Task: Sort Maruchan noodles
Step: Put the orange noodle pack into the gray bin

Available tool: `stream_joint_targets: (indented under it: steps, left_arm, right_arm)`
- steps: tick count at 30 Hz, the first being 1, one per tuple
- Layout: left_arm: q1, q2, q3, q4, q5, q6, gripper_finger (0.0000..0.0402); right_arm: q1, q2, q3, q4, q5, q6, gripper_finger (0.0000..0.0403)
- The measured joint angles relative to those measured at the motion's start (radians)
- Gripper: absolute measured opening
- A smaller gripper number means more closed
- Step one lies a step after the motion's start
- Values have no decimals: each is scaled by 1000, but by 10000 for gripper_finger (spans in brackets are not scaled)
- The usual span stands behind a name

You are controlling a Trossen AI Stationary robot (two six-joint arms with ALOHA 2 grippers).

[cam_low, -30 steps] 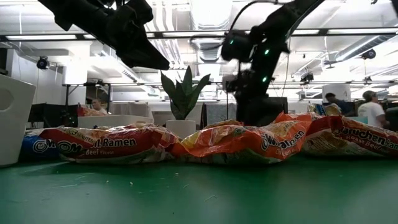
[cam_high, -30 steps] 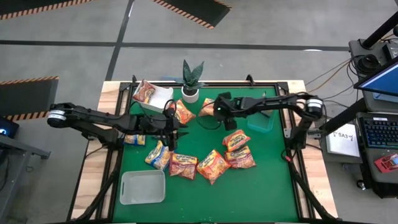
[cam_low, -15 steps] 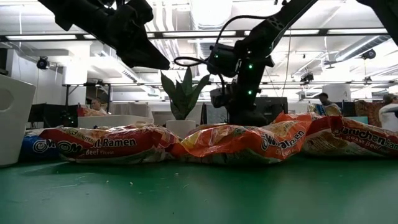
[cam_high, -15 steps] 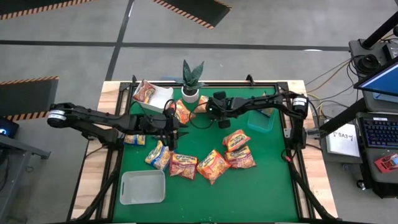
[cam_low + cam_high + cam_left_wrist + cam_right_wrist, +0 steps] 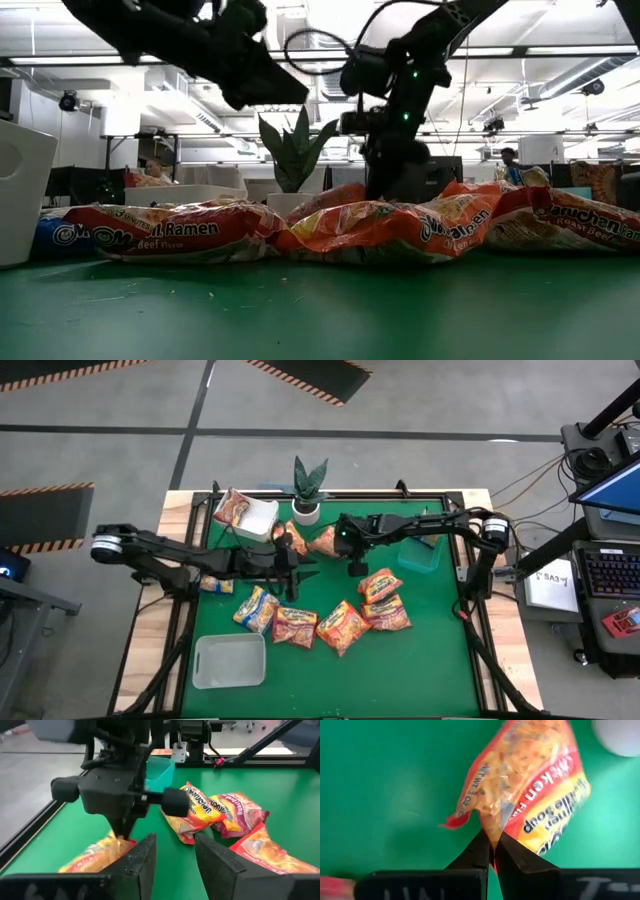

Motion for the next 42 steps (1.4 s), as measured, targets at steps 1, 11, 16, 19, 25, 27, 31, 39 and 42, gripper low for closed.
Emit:
stream_joint_targets:
  steps: [1,11,16,19,25,27,31,39,42]
  left_arm:
    - [0,24,0,31,0,5,124]
    - [2,276,3,301,-68,59,227]
    - [1,366,32,322,-68,56,246]
    - [1,417,53,339,-76,61,239]
    - [5,486,95,340,-131,64,218]
    - [6,503,104,341,-169,64,210]
    - [7,528,111,345,-192,52,186]
    - [7,531,110,344,-235,11,59]
    - [6,519,109,358,-237,0,11]
  right_arm:
    - [7,-4,0,-1,-31,33,9]
    - [76,-6,-3,-18,-112,155,9]
    - [77,-6,-3,-18,-112,183,9]
    - [77,-6,-3,-17,-112,183,9]
    - [77,-6,-3,-17,-112,184,9]
    - [77,-6,-3,-17,-112,190,9]
    - [77,-9,-4,-18,-110,190,9]
    - [77,-83,-4,-25,-100,191,9]
    - [77,-140,-5,-32,-99,191,9]
